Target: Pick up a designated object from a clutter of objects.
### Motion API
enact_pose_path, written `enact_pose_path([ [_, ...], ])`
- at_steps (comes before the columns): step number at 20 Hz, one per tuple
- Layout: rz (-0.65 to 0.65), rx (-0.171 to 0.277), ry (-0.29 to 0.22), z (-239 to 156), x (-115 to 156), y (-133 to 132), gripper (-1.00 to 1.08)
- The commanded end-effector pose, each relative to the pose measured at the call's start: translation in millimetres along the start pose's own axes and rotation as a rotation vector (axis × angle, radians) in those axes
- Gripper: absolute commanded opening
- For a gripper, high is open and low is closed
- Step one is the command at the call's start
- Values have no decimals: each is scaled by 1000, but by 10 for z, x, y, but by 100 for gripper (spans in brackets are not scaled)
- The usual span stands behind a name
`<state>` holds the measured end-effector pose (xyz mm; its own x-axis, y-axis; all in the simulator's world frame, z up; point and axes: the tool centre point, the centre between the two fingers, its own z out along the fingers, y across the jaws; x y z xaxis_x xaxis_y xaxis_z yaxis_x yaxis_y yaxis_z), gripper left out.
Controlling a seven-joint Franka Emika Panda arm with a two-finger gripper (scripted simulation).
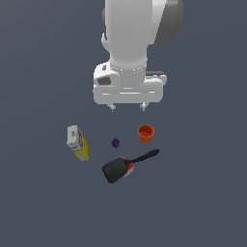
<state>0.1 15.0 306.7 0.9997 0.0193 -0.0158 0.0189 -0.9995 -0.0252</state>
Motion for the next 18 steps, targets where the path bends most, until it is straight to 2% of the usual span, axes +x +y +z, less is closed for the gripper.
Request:
enact_pose_path([
  [1,0,0,0,0,0,0,100],
  [10,1,5,34,-98,130,-89,100],
  [18,17,5,33,-63,151,-85,100],
])
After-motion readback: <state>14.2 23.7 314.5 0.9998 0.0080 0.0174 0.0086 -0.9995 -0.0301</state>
